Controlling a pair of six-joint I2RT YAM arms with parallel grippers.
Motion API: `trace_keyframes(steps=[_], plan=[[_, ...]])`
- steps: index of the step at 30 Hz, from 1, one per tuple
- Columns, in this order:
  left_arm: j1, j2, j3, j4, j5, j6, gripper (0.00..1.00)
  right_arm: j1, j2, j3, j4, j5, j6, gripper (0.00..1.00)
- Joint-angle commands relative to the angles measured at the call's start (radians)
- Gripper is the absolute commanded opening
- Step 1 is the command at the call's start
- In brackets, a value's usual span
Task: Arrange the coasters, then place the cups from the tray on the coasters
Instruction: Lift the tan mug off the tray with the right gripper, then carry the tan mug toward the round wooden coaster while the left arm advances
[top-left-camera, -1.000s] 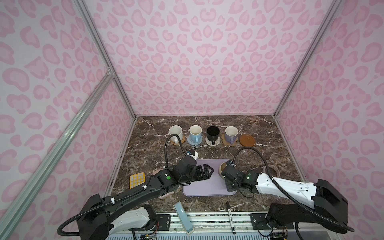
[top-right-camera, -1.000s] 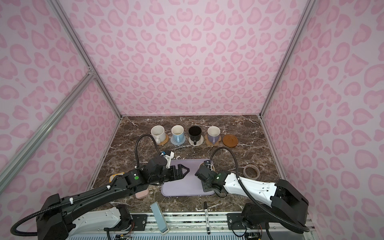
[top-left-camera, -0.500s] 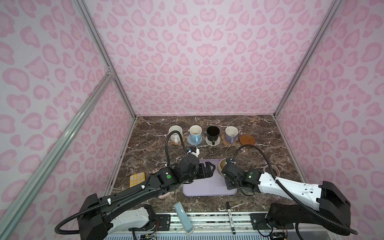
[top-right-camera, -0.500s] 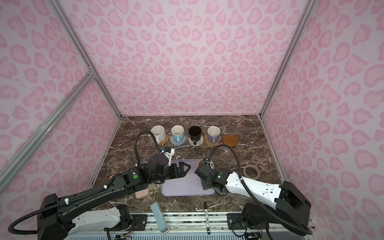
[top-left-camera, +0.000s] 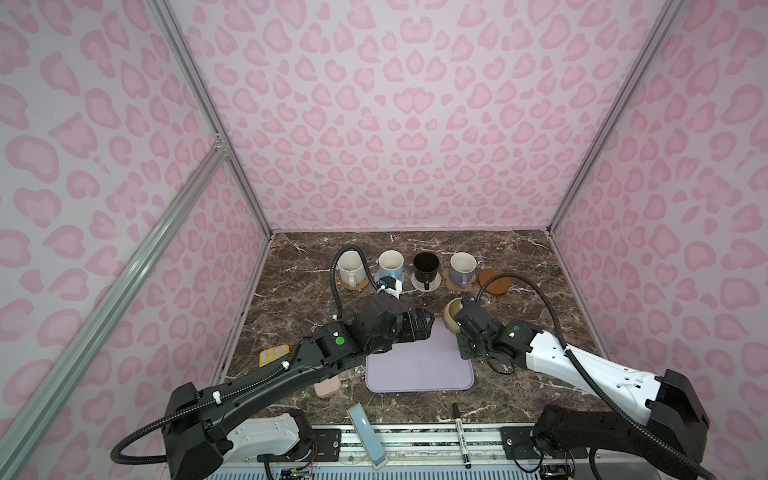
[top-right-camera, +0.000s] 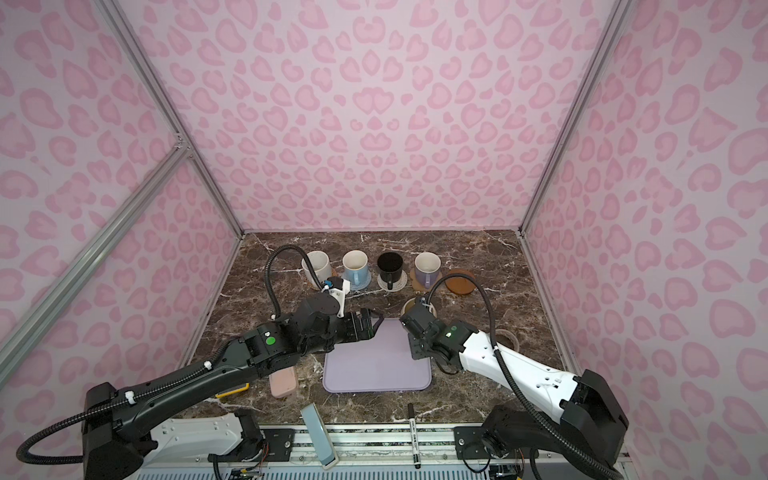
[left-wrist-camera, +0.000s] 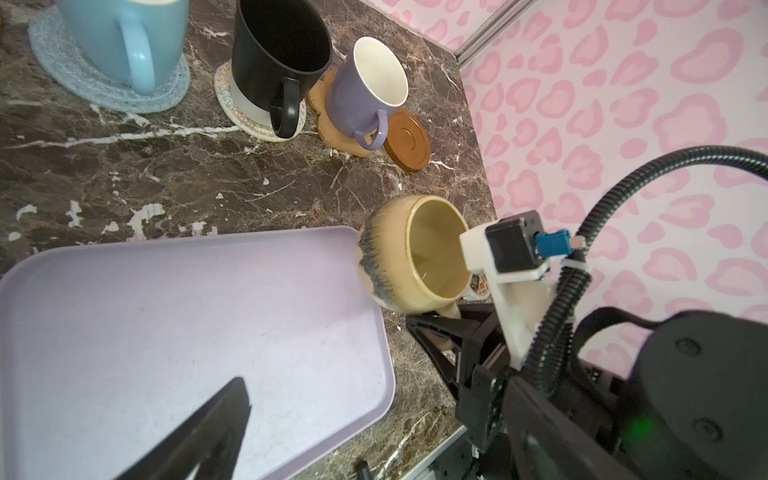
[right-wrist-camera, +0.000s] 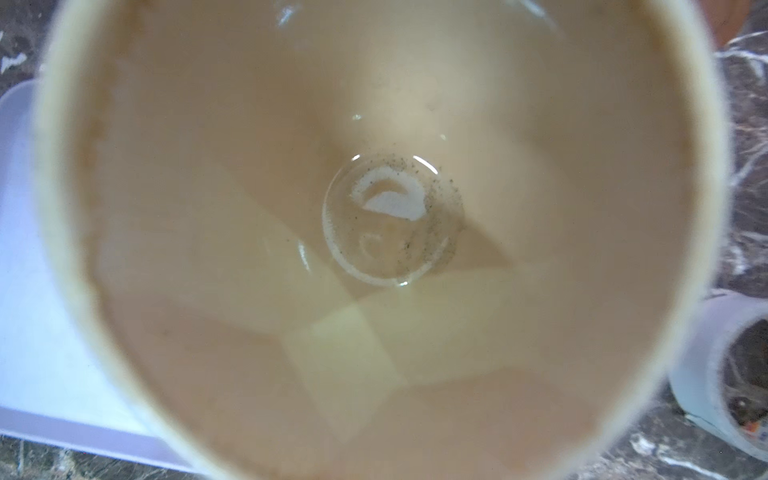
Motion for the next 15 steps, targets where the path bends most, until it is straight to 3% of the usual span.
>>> trace_keyframes(steps=[1, 15], plan=[[0.006, 0.024, 0.048, -0.003, -0.005, 0.036, 0.97, -0.057, -0.008, 0.022, 0.015, 0.017, -0.051, 0.0], [0.064, 0.291, 0.259, 0.076, 0.154, 0.08, 0.97, -0.416, 0.075, 0.074, 0.089, -0.037, -0.117, 0.0]])
